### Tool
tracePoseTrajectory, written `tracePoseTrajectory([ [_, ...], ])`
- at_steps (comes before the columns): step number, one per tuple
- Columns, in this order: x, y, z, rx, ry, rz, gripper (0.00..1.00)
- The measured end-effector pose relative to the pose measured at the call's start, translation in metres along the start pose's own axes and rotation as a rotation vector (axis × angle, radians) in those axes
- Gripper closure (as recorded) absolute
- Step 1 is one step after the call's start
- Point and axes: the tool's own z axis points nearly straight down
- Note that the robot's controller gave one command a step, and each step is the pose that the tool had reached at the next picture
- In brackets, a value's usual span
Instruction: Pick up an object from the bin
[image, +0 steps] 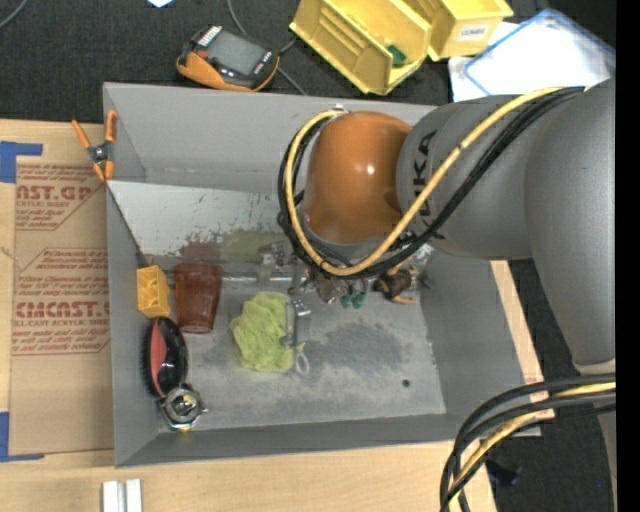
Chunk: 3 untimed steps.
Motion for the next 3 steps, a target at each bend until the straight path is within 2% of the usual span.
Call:
tracePoseTrajectory([
  [1,0.0,0.0,0.0,0.0,0.0,0.0,0.0],
  [2,0.009,-0.016,0.02,-0.001,0.0,0.221,0.0],
  [3,0.009,-0.015,0.016,-0.001,0.001,0.257,0.0],
])
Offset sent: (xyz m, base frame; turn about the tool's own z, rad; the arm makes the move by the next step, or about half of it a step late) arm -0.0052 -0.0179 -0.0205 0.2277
